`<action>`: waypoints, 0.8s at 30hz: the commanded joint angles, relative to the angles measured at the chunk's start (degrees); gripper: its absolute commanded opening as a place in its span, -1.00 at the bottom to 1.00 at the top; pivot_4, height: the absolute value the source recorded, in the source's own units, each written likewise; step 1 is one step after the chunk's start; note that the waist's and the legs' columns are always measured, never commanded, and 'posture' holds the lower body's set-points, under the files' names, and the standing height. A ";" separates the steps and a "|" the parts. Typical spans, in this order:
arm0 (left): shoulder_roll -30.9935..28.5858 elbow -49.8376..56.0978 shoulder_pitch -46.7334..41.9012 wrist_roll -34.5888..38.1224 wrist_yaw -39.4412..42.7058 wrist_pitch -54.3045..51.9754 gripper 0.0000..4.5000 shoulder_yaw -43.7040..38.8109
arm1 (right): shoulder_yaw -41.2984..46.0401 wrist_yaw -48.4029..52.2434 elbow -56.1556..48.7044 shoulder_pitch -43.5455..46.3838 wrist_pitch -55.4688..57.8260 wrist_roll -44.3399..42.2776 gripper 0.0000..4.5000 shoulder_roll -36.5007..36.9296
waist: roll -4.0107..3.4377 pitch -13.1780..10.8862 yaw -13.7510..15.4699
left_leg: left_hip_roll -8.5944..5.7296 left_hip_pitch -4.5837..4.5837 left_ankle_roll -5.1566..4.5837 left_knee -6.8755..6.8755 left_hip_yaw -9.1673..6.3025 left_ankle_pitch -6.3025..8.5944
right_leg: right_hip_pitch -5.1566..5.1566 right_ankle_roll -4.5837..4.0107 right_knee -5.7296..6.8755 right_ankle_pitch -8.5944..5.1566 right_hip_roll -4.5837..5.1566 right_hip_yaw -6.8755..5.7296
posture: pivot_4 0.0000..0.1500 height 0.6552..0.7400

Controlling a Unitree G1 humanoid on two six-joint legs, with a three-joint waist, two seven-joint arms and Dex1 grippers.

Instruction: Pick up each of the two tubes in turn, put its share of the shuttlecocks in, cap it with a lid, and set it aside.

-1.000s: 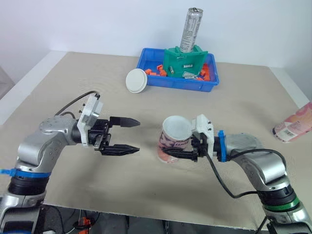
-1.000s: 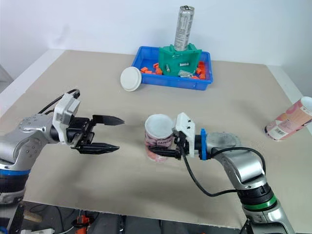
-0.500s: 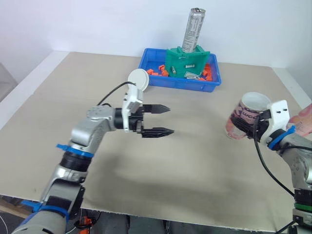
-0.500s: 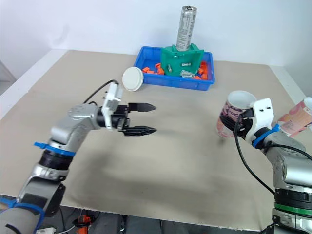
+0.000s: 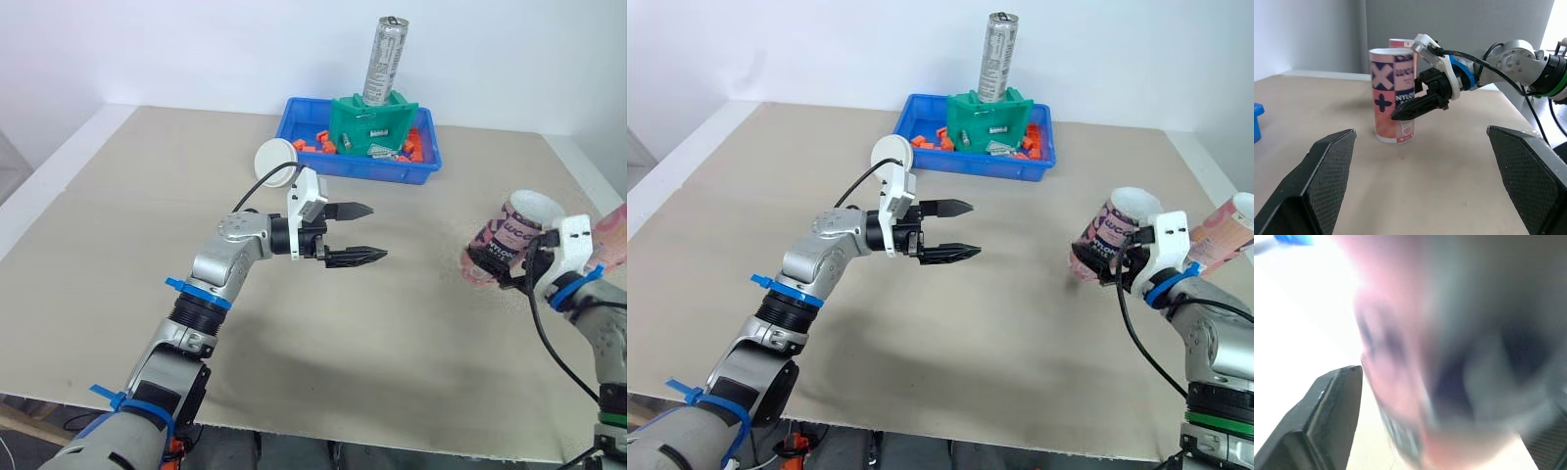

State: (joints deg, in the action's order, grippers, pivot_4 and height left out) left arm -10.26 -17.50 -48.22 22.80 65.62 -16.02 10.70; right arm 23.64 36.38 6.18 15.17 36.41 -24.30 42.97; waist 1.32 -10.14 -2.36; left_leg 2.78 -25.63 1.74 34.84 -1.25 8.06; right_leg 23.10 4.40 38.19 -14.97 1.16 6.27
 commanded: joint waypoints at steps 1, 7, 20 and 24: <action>-0.77 1.53 -0.23 -0.18 0.66 1.33 1.00 -0.88 | 1.44 -0.85 1.42 -0.04 0.37 1.27 0.98 2.89 | 0.00 0.00 -0.11 | -0.03 0.00 -0.03 0.00 0.01 -0.02 | 0.00 0.02 0.00 0.01 0.03 0.01 | 1.00 1.00; -2.00 3.14 0.89 0.36 1.26 0.46 1.00 -1.16 | 2.08 4.23 -3.21 -5.07 0.59 -0.09 0.98 6.45 | -0.11 0.03 -0.23 | -0.05 0.00 -0.05 -0.02 0.00 -0.03 | 0.00 0.11 0.00 -0.03 0.03 0.03 | 1.00 1.00; -15.55 17.88 11.79 5.73 0.94 -11.96 1.00 -5.93 | 7.53 14.16 -16.88 -18.94 1.14 -6.49 0.98 8.25 | -0.23 0.09 -0.53 | 0.00 0.08 -0.06 -0.05 0.00 -0.04 | -0.01 0.09 0.01 -0.01 0.01 0.05 | 1.00 1.00; -19.93 21.11 17.92 5.52 -2.27 -14.19 1.00 -8.66 | 7.49 13.41 -18.57 -20.68 -0.51 -7.02 0.98 4.87 | -0.21 0.08 -0.32 | 0.00 0.09 -0.06 0.09 -0.01 -0.06 | -0.11 0.02 0.00 0.02 0.03 0.02 | 1.00 1.00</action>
State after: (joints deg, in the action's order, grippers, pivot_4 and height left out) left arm -28.70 0.85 -31.46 27.98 64.82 -29.53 4.44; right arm 29.42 49.82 -10.22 -4.69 37.08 -30.17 48.43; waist 1.11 -10.06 -2.68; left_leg 2.77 -25.54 1.67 34.94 -1.25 8.00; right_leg 22.98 4.30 38.19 -15.02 1.22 6.29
